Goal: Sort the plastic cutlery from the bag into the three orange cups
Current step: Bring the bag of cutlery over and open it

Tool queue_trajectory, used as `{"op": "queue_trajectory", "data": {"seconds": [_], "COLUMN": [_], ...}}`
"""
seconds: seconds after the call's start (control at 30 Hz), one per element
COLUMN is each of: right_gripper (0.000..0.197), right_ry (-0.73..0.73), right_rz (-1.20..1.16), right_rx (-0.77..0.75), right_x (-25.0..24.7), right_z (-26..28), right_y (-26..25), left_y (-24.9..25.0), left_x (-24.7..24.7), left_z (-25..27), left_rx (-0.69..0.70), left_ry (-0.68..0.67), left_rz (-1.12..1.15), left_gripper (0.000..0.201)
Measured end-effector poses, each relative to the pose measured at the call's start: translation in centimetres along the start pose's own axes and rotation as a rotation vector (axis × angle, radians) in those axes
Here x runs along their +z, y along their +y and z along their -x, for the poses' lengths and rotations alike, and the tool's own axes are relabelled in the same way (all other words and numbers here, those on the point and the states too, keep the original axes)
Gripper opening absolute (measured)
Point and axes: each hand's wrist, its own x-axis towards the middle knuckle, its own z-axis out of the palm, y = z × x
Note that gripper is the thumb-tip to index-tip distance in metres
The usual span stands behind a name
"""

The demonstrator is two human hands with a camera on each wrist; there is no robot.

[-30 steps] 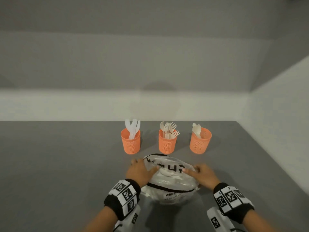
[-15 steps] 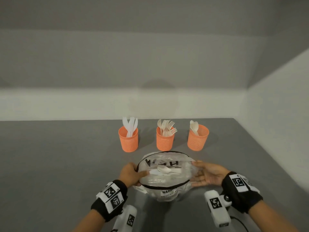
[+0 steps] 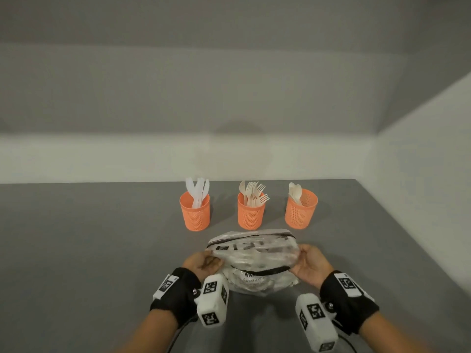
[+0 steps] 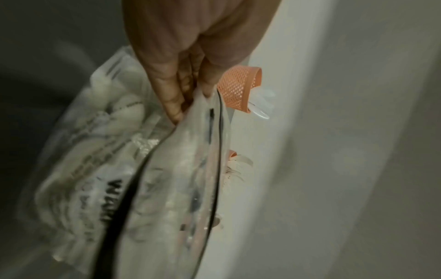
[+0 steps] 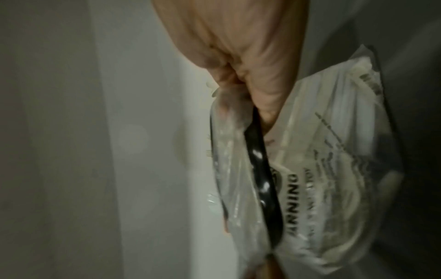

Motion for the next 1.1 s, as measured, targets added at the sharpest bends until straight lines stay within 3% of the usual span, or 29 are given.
{"op": "queue_trajectory", "data": {"seconds": [0.13,0.23,0.37,0.47,0.53,0.63,0.77,0.83,0.9,0.97,1.0,1.03,1.1], "right_gripper": [0.031,0.035,0.029,0.02,0.014,0.022,0.027,0.026,0.029,0.034,0.037,0.04,0.057], "right_ry": [0.129,0.112,0.104,0.182,0.244,0.314,0.292,0.258,0.209,0.183,0.187,0.181,0.151], "right_rz": [0.342,0.361,0.233,0.314,0.376,0.568,0.675,0.698,0.687,0.664,0.656,0.659,0.647], "right_rx": [-0.12,-0.104,-0.134,-0.266,-0.378,-0.463,-0.322,-0.184,-0.039,0.051,0.073,0.073,0.076], "right_x": [-0.3,-0.2,-0.2,0.0,0.5,0.5,0.1,-0.3,-1.3,-2.2,-2.7,-2.8,-2.6], "right_z": [-1.1,-1.5,-2.2,-3.5,-3.8,-4.3,-4.6,-4.7,-4.9,-4.6,-4.8,-4.8,-4.9], "right_y": [1.6,2.3,1.5,1.6,1.9,2.2,2.2,2.1,1.9,1.9,2.0,2.0,1.9], "left_y": [0.3,-0.5,-1.2,-1.3,-1.3,-1.0,-0.4,0.3,1.3,1.8,1.9,1.9,1.5], "left_x": [0.7,1.2,1.3,1.2,1.2,1.1,1.5,1.7,1.5,1.0,0.6,0.4,0.8], "left_z": [0.7,0.8,-0.5,-1.0,-1.0,-1.8,-2.4,-3.3,-4.5,-5.1,-5.7,-6.3,-6.6], "left_rx": [-0.054,0.005,0.403,0.687,0.848,0.98,0.87,0.728,0.494,0.214,0.161,0.171,0.33], "left_ry": [-0.015,-0.058,0.12,0.092,0.044,0.097,0.154,0.18,0.157,0.046,0.031,0.03,0.11], "left_rz": [-0.032,-0.118,-0.613,-0.835,-0.997,-1.219,-1.253,-1.172,-0.993,-0.86,-0.847,-0.871,-1.031], "left_gripper": [0.031,0.039,0.039,0.017,0.022,0.012,0.032,0.036,0.034,0.025,0.024,0.025,0.026]}}
